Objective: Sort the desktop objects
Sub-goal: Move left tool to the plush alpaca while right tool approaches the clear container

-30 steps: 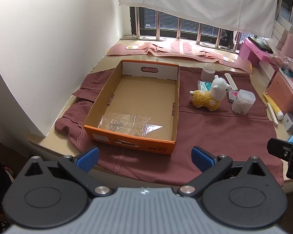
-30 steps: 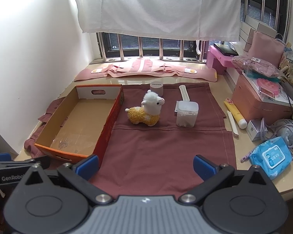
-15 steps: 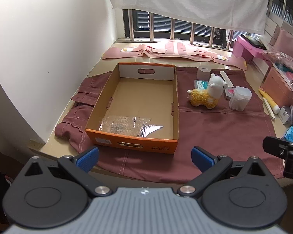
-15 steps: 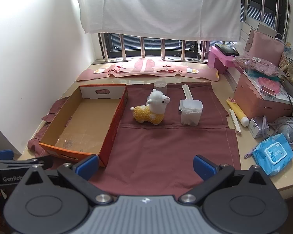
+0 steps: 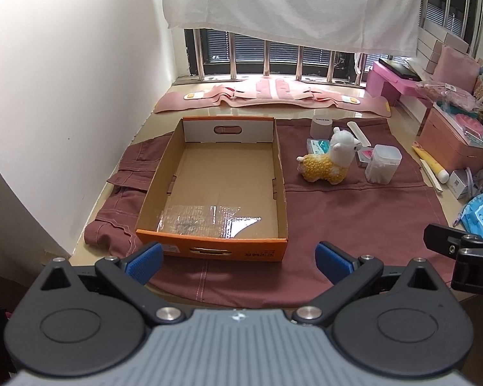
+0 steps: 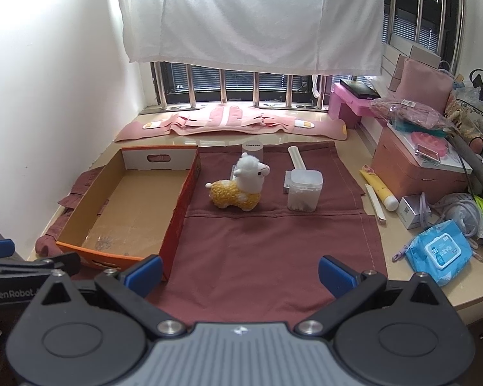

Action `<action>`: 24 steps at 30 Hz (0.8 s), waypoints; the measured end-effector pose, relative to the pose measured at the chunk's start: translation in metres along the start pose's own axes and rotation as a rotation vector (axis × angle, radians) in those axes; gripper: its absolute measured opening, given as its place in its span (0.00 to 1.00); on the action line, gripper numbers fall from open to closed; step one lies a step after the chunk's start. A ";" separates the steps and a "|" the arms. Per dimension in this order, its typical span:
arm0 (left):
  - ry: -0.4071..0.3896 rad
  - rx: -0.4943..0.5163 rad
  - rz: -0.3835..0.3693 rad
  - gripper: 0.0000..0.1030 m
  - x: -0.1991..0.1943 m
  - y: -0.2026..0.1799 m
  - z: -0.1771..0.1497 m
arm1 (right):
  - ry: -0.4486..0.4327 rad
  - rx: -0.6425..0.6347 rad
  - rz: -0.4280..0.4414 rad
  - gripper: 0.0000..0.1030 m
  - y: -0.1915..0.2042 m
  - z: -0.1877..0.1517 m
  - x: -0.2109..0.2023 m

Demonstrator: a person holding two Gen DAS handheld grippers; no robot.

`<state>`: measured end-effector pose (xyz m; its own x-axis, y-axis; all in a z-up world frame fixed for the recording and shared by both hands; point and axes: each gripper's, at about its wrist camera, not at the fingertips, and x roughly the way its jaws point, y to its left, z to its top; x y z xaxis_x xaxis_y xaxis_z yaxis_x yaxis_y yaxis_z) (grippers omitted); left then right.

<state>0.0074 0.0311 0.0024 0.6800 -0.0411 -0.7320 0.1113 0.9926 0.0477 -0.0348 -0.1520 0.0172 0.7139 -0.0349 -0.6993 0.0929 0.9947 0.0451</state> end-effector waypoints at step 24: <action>-0.003 0.020 -0.018 1.00 0.032 -0.025 0.017 | -0.013 0.019 0.011 1.00 -0.030 0.015 0.036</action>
<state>0.0385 0.0028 -0.0105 0.6799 -0.0596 -0.7309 0.1385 0.9892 0.0481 -0.0014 -0.1843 0.0018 0.7240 -0.0252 -0.6893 0.0978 0.9930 0.0664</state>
